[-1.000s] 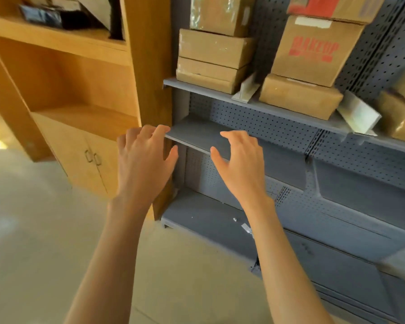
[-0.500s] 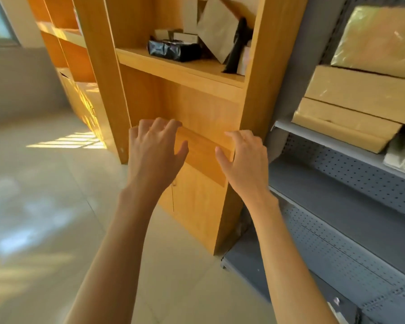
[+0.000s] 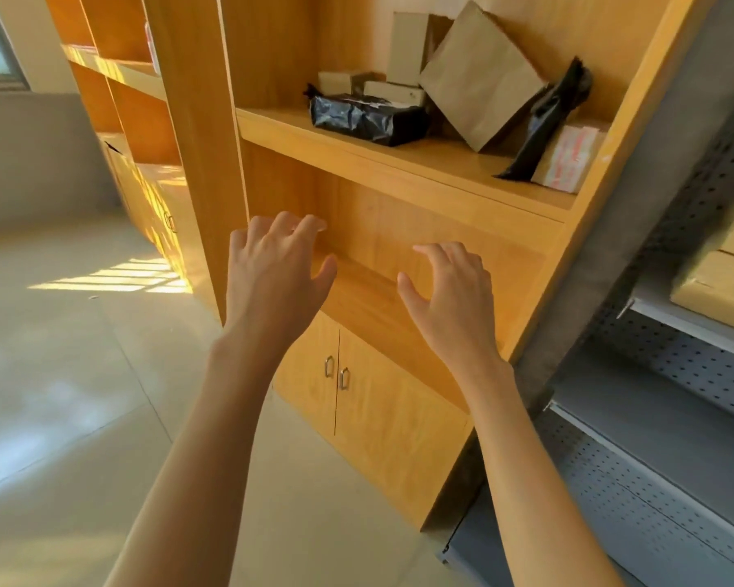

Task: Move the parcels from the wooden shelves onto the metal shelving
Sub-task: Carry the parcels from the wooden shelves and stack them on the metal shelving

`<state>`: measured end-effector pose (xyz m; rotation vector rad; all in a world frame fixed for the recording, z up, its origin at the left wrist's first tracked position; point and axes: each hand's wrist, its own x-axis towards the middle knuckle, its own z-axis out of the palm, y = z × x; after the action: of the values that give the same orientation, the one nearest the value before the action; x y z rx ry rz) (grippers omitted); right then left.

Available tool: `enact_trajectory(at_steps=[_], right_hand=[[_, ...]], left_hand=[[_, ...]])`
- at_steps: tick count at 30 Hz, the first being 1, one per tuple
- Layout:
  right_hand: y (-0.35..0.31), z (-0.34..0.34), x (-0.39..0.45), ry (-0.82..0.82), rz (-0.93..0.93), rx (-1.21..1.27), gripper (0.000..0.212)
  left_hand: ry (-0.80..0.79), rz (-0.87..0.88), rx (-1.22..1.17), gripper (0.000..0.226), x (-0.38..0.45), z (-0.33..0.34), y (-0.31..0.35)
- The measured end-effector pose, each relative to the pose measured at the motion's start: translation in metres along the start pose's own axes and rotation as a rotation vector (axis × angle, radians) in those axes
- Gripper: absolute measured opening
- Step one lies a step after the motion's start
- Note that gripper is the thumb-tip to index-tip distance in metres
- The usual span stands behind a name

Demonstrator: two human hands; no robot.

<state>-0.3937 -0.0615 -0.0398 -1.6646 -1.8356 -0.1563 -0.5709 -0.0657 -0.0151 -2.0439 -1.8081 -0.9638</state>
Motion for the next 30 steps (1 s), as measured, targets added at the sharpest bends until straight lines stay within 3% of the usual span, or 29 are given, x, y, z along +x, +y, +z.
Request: enact_trajectory(at_steps=[12, 30], right_hand=[[-0.057, 0.08, 0.1, 0.102, 0.203, -0.105, 0.041], [0.007, 0.115, 0.257, 0.314, 0.271, -0.165, 0.042]], left_hand=[[-0.07, 0.209, -0.085, 0.042, 0.137, 0.048, -0.105], [-0.009, 0.45, -0.133, 0.045, 0.308, 0.151, -0.085]])
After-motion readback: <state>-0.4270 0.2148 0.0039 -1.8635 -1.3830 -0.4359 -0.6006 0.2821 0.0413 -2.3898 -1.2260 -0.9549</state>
